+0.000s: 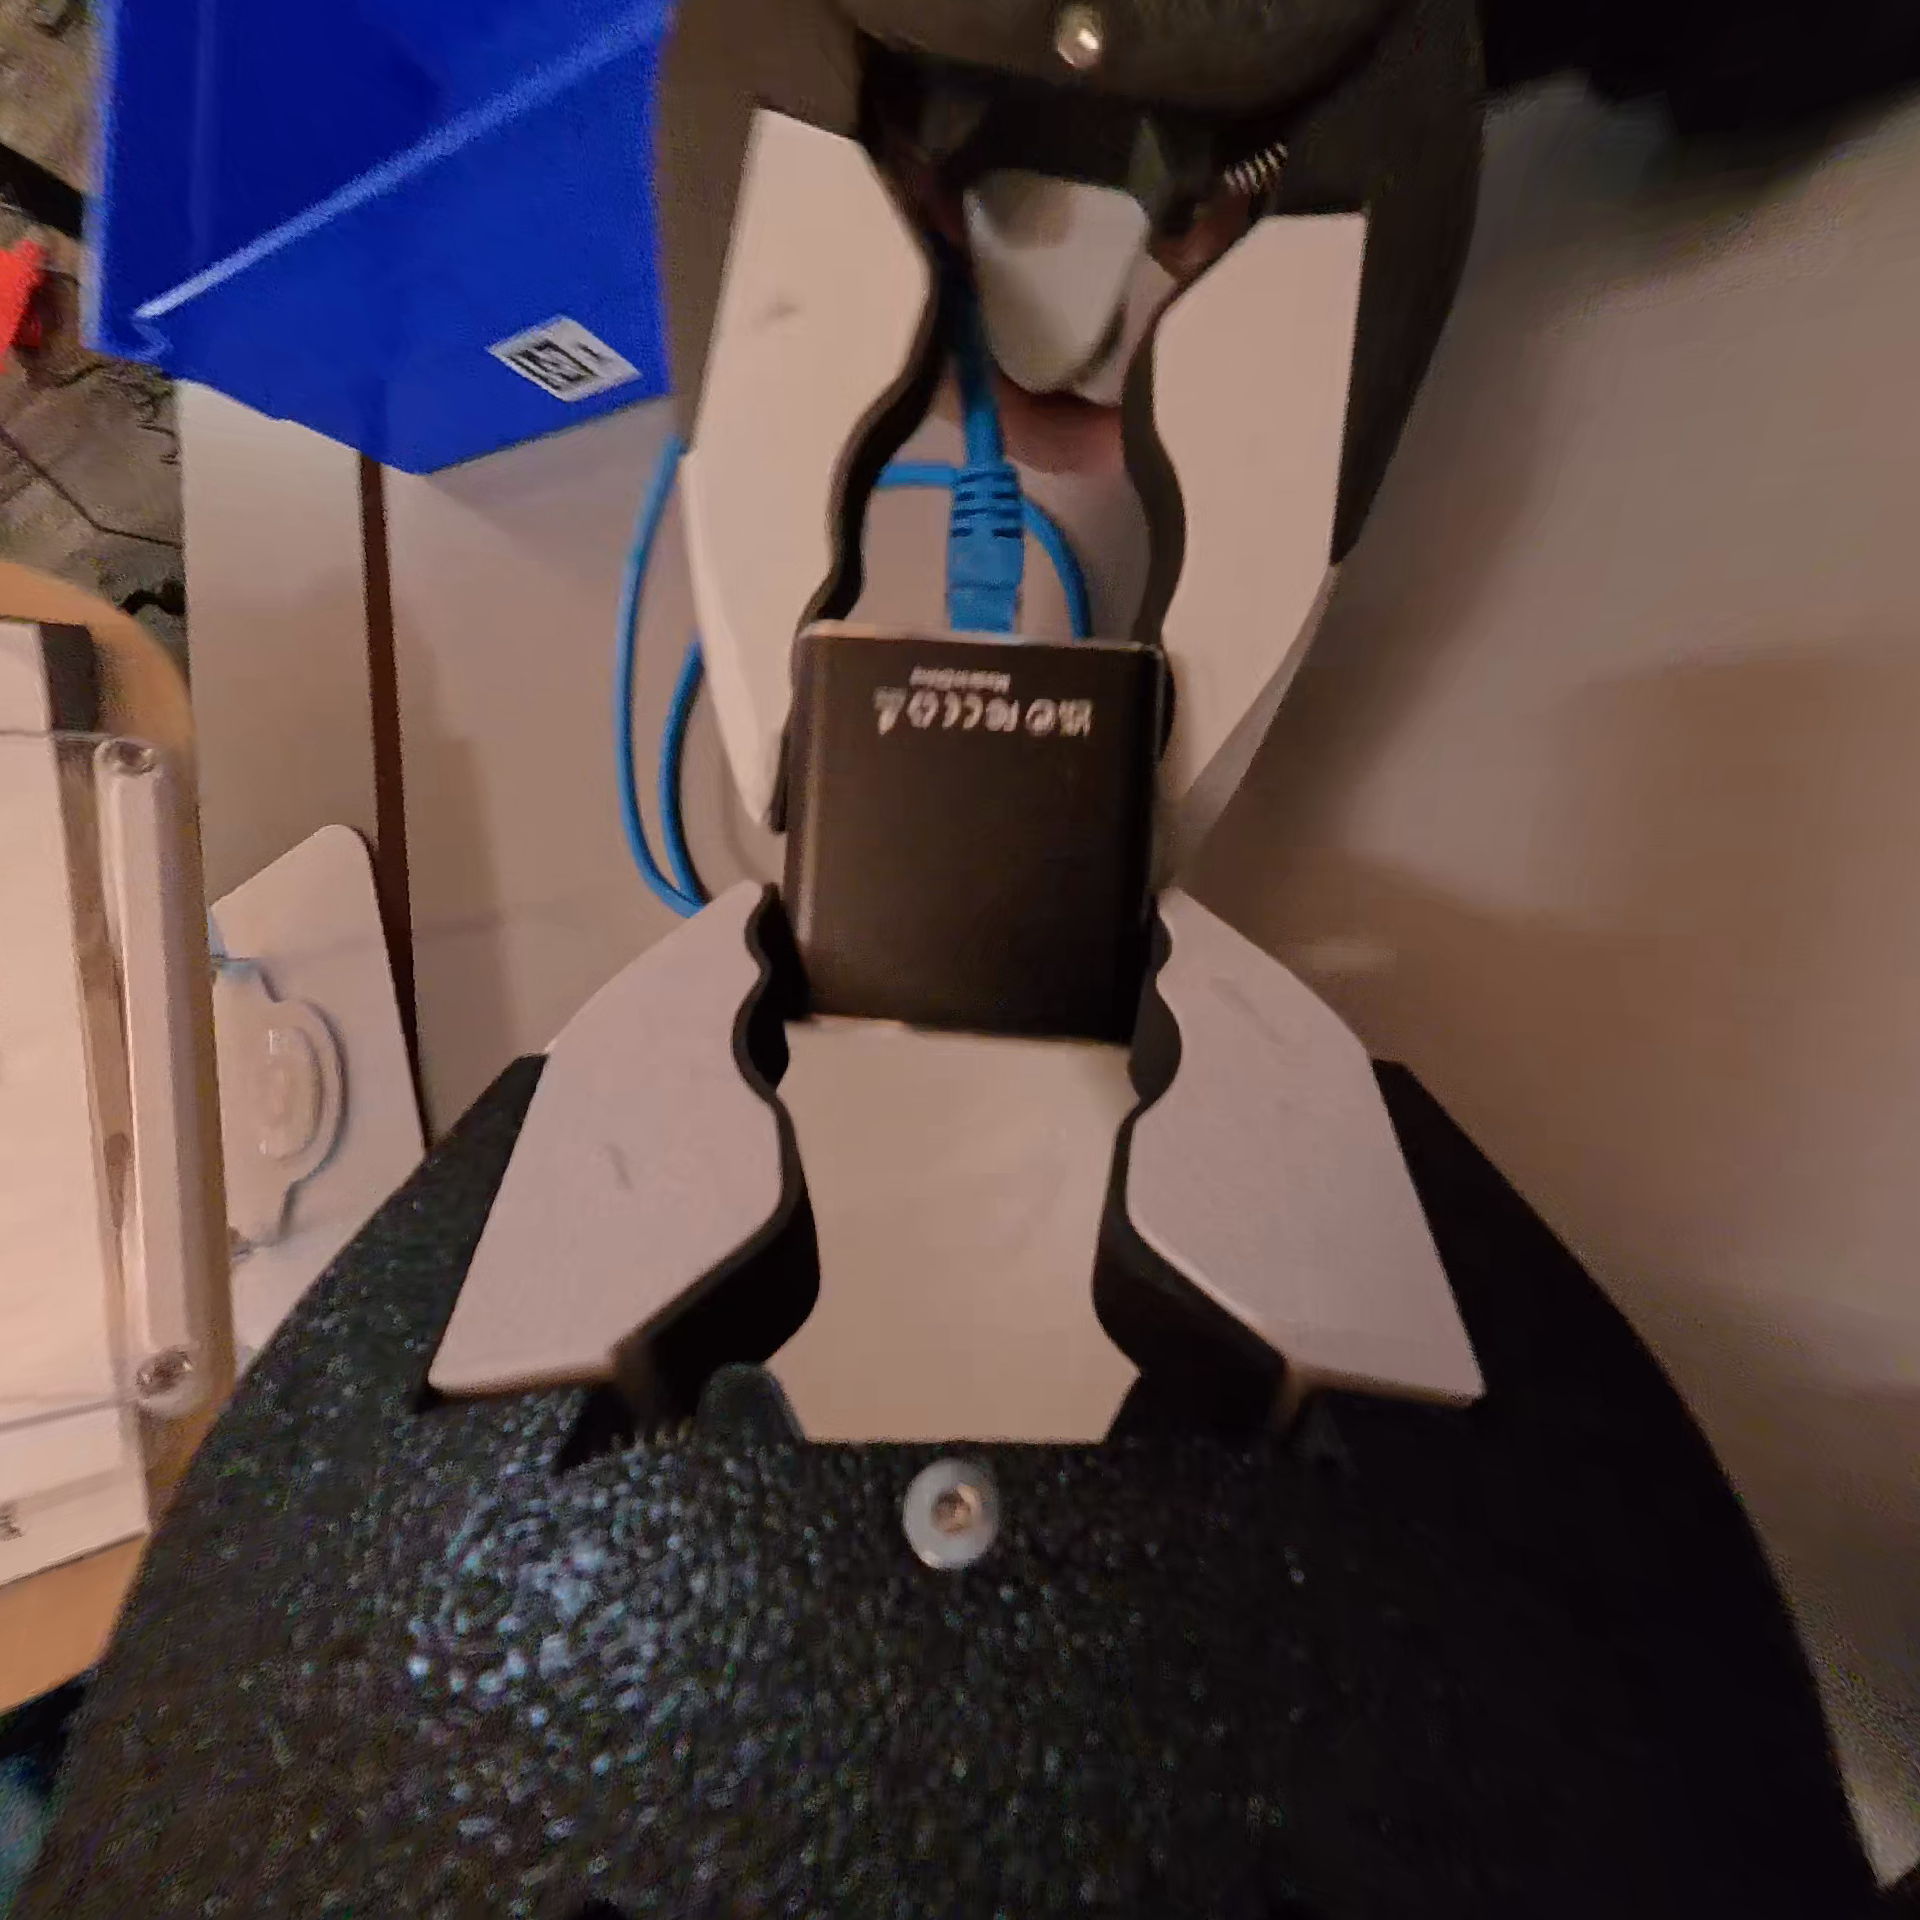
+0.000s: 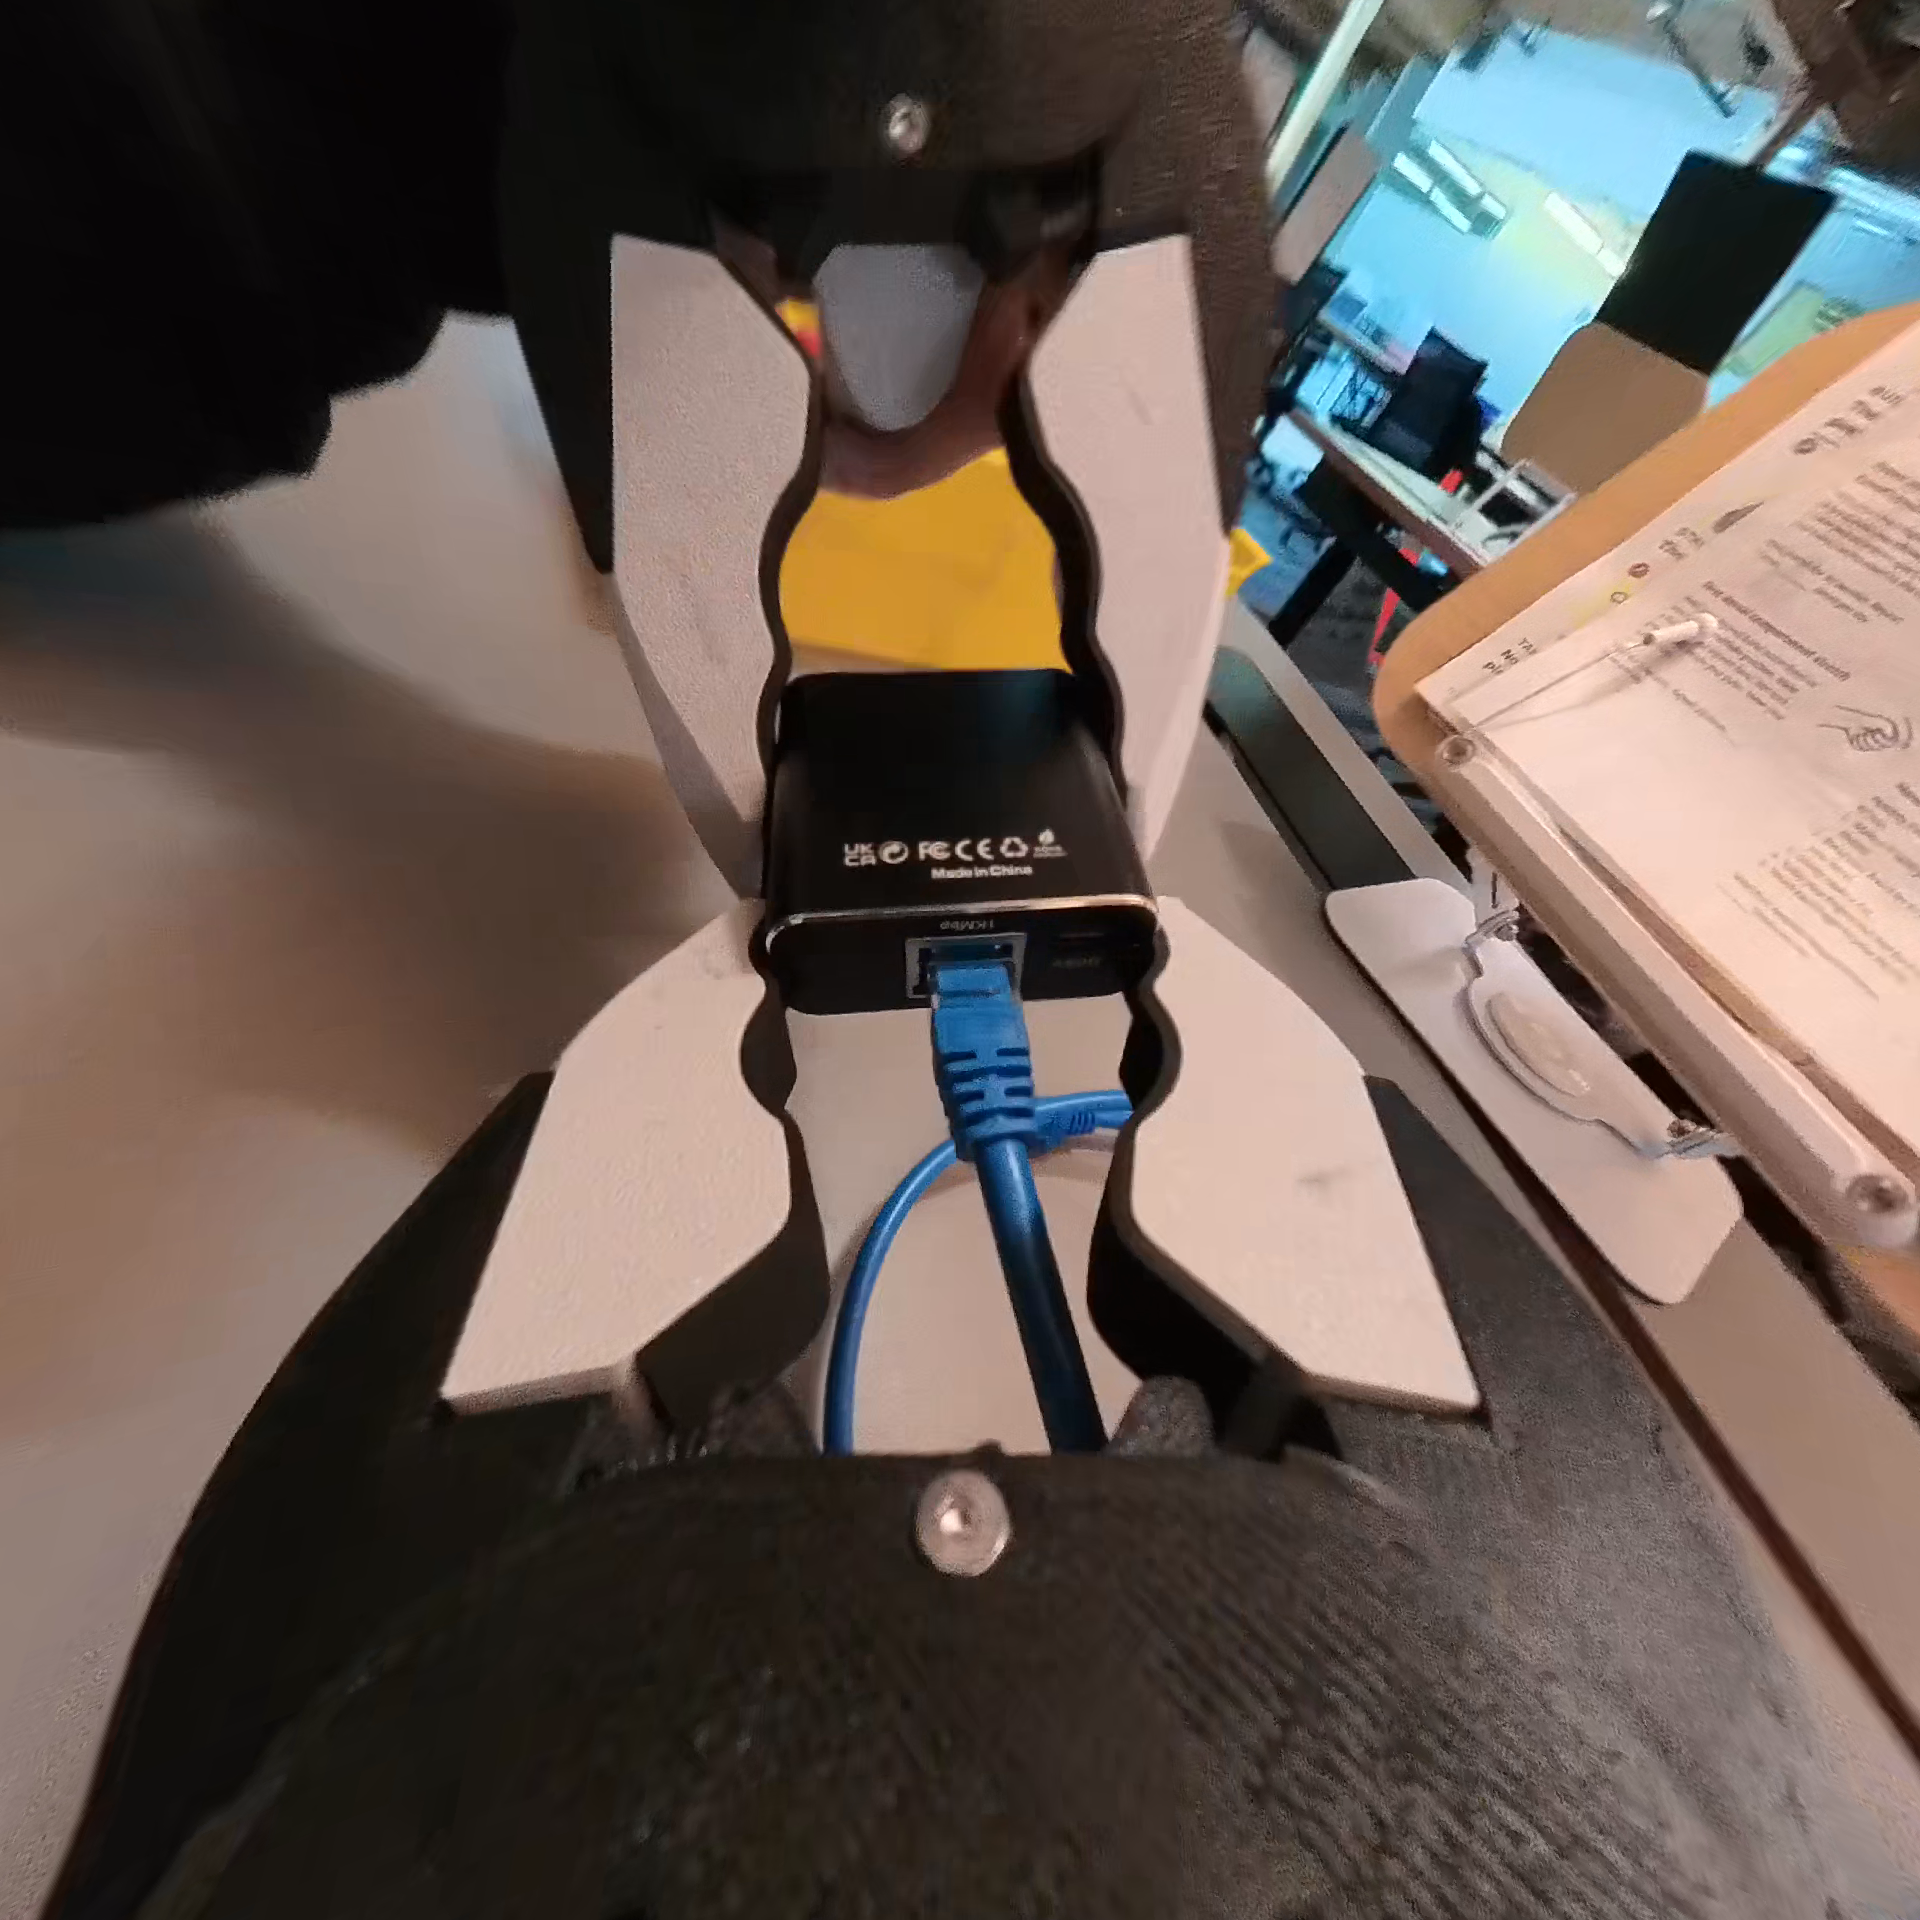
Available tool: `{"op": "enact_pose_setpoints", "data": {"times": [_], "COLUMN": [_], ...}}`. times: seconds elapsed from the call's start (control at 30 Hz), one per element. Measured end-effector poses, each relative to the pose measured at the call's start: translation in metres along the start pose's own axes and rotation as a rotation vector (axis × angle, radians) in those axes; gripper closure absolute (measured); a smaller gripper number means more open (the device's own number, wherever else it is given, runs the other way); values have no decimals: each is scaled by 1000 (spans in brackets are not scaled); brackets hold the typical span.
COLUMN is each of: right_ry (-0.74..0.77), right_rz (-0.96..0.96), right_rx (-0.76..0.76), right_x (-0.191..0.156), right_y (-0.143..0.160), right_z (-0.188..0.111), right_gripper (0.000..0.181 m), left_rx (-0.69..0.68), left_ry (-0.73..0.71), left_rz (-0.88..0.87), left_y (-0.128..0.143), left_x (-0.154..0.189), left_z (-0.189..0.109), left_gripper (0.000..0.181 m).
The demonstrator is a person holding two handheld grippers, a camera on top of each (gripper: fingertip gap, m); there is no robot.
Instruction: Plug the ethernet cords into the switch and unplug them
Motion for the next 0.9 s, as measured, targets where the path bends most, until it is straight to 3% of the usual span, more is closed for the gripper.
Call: {"op": "enact_pose_setpoints", "data": {"times": [0.03,0.1,0.23,0.33,0.53,0.6,0.77,0.9], "right_ry": [23,83,199,248,276,288,278,300], "right_rz": [50,171,163,109,26,8,28,39], "right_rx": [61,208,243,208,206,214,396,431], "right_x": [2,7,5,4,1,1,3,4], "right_y": [0,1,5,4,3,6,10,9], "right_z": [-5,-17,-22,-18,-17,-17,-28,-31], "right_gripper": [119,119,119,119,119,119,118,111], "left_rx": [48,174,437,438,314,377,490,494], "left_ry": [-21,11,242,369,474,509,710,742], "left_rz": [-76,-296,-812,-1031,-1039,-1036,-1222,-1273], "left_y": [-1,-2,-3,5,4,-1,4,4], "left_x": [-5,-14,-32,-36,-25,-24,-25,-24], "left_z": [-5,-16,-27,-16,8,12,32,36], "left_gripper": [117,119,121,131,136,151,155,155]}}
Point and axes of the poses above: each gripper's, where its closed fingertips meet, z out along the fingers, y out of its underside, x = y × z across the jaws, the point moved 9 cm from there along -z, back along the fingers, and after that the axes turned 6 degrees about -y, right-handed, at the moved point
